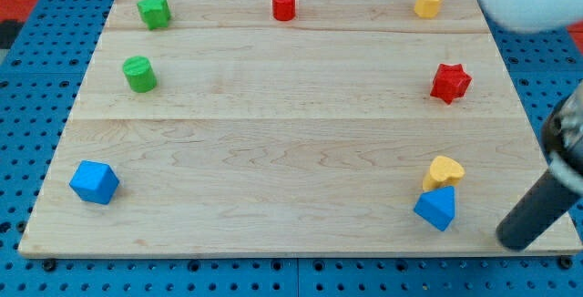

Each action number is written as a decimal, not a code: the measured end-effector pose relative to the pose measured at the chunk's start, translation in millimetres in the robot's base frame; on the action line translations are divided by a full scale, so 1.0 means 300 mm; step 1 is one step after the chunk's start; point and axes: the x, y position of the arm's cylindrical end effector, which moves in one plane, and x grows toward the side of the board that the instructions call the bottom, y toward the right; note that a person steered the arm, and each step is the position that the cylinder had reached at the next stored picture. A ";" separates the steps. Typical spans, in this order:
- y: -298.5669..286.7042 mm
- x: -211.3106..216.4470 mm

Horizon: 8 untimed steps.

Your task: Move the red star above to the yellow heart

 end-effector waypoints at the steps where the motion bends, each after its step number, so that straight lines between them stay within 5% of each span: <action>1: -0.149 0.003; 3: -0.088 -0.196; 4: 0.091 -0.137; 5: 0.351 -0.347; 6: 0.352 -0.742; 7: 0.193 -0.883; 8: 0.022 -0.738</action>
